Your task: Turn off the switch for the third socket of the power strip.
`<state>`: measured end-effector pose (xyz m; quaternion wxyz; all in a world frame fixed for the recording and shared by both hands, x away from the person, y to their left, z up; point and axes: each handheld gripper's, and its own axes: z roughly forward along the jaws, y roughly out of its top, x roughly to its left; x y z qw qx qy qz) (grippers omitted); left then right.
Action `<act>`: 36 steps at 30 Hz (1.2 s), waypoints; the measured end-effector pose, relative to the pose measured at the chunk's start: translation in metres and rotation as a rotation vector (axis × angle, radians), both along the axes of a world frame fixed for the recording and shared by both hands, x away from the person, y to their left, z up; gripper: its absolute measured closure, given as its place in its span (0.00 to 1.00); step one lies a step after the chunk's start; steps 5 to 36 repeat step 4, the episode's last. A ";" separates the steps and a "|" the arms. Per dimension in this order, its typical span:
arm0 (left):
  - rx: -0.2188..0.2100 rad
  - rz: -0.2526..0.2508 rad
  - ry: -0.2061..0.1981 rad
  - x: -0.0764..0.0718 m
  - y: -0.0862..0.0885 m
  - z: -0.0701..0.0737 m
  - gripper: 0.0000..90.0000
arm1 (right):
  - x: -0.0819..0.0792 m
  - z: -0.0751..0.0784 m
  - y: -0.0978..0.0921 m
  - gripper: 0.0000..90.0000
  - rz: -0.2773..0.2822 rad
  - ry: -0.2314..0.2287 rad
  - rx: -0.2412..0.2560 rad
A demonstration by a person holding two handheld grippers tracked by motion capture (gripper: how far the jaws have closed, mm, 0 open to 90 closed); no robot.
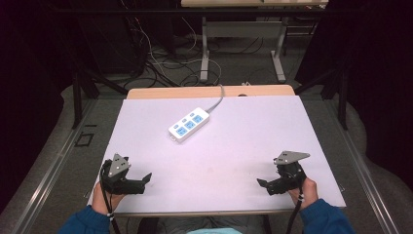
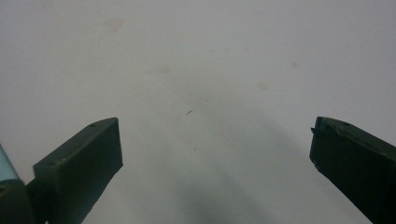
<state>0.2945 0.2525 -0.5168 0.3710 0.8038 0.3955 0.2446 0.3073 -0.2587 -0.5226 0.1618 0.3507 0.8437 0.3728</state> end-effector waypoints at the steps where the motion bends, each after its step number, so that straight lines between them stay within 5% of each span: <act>1: 0.005 -0.001 0.000 0.000 0.000 0.000 0.00 | 0.000 0.000 0.000 0.02 0.000 -0.002 0.001; 36: 0.014 -0.006 0.007 0.001 0.001 0.000 0.00 | 0.000 0.000 0.000 0.02 0.000 -0.002 0.000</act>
